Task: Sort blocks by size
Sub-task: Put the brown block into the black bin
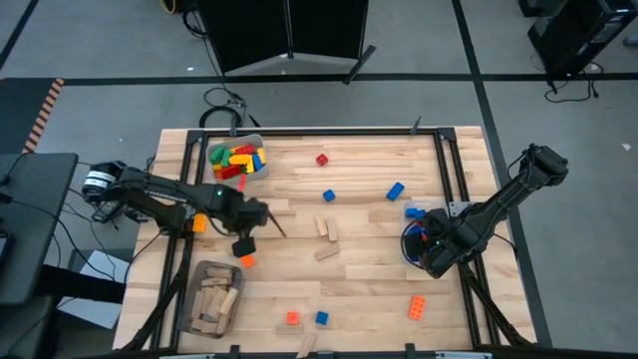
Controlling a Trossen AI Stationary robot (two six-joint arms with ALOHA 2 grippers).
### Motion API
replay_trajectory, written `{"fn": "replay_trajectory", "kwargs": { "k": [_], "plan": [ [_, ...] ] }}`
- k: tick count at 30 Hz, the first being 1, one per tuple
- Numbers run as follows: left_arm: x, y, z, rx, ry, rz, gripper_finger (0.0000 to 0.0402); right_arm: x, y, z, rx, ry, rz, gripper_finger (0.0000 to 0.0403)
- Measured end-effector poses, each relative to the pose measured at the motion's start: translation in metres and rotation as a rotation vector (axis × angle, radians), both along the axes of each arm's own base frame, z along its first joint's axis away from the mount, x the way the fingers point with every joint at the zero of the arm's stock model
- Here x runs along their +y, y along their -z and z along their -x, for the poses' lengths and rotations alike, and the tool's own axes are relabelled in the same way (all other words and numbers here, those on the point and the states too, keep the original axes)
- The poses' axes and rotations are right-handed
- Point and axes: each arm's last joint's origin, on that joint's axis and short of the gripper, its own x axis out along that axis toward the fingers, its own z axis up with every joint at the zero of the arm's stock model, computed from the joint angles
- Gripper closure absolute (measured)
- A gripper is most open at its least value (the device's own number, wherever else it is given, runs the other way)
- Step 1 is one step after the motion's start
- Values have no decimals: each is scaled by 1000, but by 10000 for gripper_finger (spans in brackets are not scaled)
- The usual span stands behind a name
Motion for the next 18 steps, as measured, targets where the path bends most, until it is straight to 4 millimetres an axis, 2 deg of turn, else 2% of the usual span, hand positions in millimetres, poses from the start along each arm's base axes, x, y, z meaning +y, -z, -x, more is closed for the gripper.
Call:
{"fn": "replay_trajectory", "kwargs": {
  "k": [6,14,18],
  "plan": [
    [-14,3,12,114,140,-70,30,0,0,0,-7,-1,9,107],
    [-25,7,9,105,532,-121,30,-1,-1,-1,-36,-3,43,108],
    [-25,12,6,137,538,-186,30,-1,0,-1,-34,-6,45,111]
  ]
}}
